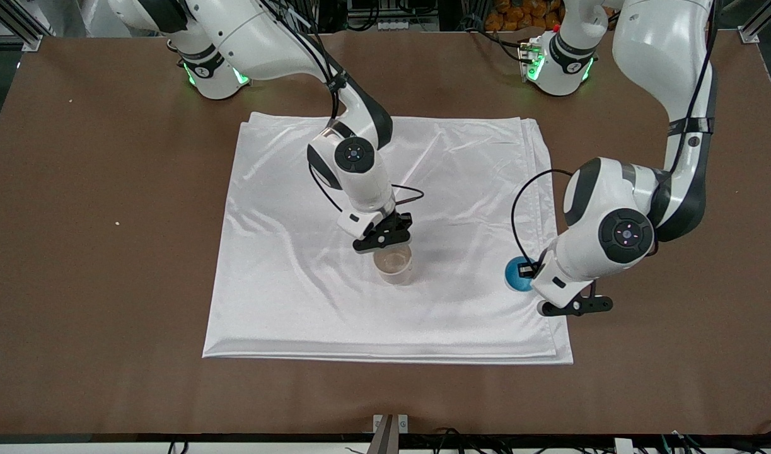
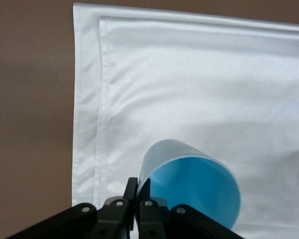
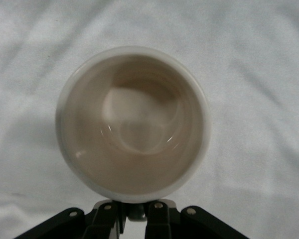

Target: Place blue cup into white mug on cloth

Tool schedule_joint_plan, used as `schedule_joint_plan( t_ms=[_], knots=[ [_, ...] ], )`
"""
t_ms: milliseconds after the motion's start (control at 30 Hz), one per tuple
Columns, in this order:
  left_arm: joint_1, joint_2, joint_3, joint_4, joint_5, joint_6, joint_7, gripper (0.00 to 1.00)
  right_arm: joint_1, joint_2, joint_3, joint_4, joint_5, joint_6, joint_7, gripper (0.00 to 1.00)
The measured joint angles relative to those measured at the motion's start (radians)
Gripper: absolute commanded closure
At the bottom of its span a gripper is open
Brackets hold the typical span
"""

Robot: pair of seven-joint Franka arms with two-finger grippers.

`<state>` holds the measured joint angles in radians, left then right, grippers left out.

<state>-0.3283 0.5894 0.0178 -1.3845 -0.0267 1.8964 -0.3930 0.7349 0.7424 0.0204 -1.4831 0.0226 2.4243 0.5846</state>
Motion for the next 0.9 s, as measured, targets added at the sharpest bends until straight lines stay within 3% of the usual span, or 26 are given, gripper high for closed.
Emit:
schedule_joint_plan(
  t_ms=[133,200,267,300,667,900],
  knots=[
    [-0.014,-0.002,-0.001,0.0,0.0,-0.009,-0.023,1.0,0.0,0.006,-0.001,0.0,-0.005,0.002,0.0,0.73],
    [-0.024,-0.005,-0.001,0.0,0.0,-0.011,-0.034,1.0,0.0,0.008,-0.003,0.0,-0.01,0.002,0.0,0.61],
    [-0.035,-0.01,-0.001,0.0,0.0,-0.012,-0.045,1.0,-0.001,0.011,-0.006,0.0,-0.018,0.002,0.0,0.14],
    [-0.039,-0.012,-0.001,0.0,0.0,-0.013,-0.048,1.0,-0.002,0.011,-0.006,0.0,-0.02,0.002,0.0,0.0],
    [-0.083,-0.022,-0.003,0.0,-0.017,-0.029,-0.088,1.0,-0.013,0.016,-0.013,0.01,-0.024,-0.007,0.017,0.0],
    [-0.141,-0.023,-0.006,0.0,-0.041,-0.029,-0.158,1.0,-0.015,-0.021,-0.015,0.045,-0.024,-0.117,0.025,0.0]
  ],
)
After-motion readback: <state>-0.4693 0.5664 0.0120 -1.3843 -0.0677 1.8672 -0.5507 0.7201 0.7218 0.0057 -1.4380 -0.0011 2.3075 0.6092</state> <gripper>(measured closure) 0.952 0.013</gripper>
